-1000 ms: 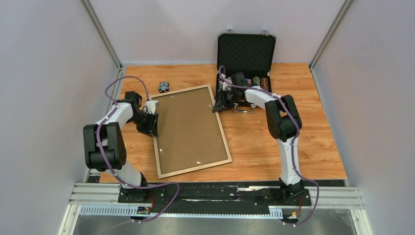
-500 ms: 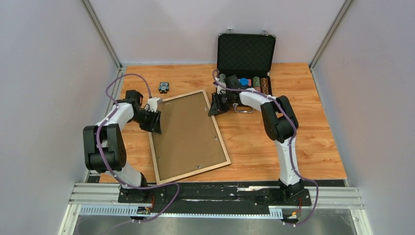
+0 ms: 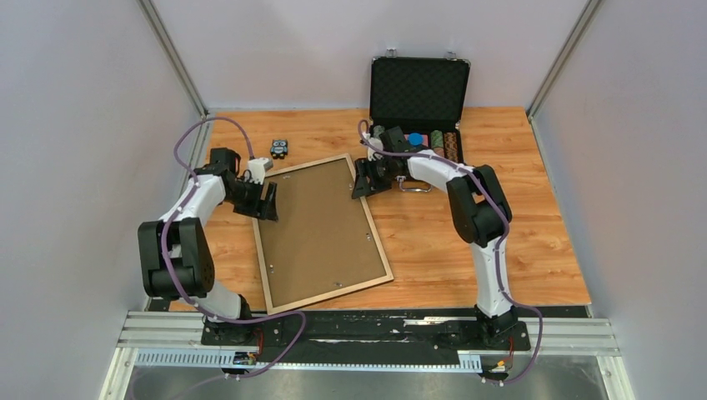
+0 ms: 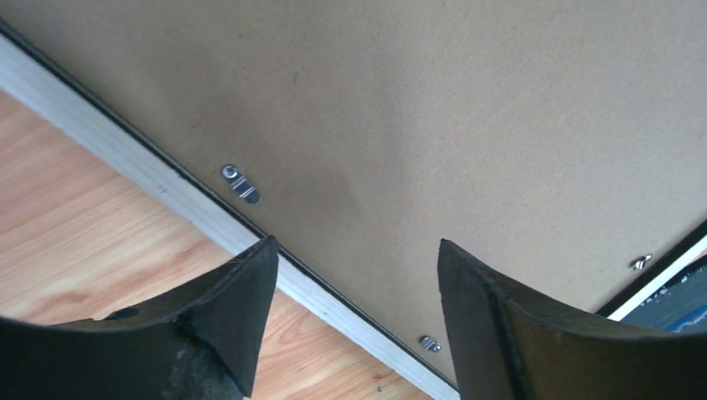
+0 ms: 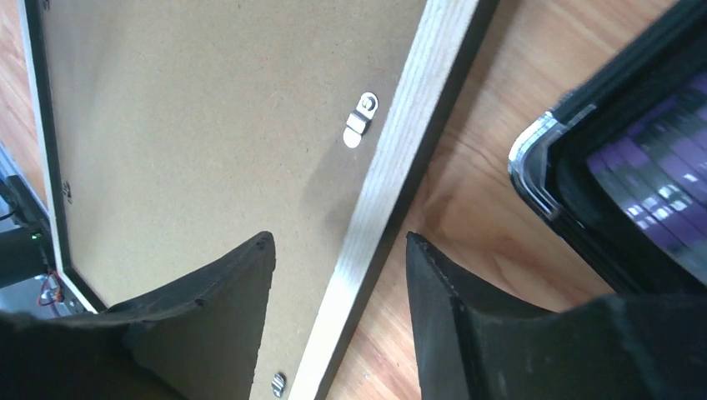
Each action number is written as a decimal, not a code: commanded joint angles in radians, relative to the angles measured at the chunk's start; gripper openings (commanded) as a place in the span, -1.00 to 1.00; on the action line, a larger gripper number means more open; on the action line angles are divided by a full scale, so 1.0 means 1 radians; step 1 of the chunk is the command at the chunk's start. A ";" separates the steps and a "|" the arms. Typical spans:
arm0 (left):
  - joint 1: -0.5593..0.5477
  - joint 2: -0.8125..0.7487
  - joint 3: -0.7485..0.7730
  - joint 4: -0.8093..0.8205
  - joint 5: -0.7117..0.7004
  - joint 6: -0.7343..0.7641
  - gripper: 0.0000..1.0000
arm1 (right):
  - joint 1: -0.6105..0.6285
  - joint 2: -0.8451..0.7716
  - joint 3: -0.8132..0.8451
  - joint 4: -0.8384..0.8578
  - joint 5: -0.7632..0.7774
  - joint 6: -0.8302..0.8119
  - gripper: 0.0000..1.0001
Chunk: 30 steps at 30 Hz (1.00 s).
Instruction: Put the photo into the frame
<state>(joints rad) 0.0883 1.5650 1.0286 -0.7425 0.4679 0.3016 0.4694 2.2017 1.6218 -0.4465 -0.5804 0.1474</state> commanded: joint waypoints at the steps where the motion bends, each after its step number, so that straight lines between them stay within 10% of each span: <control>1: 0.001 -0.099 0.057 0.027 -0.048 -0.015 0.63 | -0.015 -0.123 -0.024 -0.001 0.064 -0.058 0.20; 30: 0.019 0.092 0.108 0.056 -0.251 -0.083 0.49 | 0.012 -0.068 0.072 -0.022 0.196 -0.099 0.17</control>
<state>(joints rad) 0.0998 1.6337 1.0946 -0.7116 0.2230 0.2440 0.4713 2.1059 1.6630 -0.4747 -0.4206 0.0536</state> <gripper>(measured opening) 0.767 0.594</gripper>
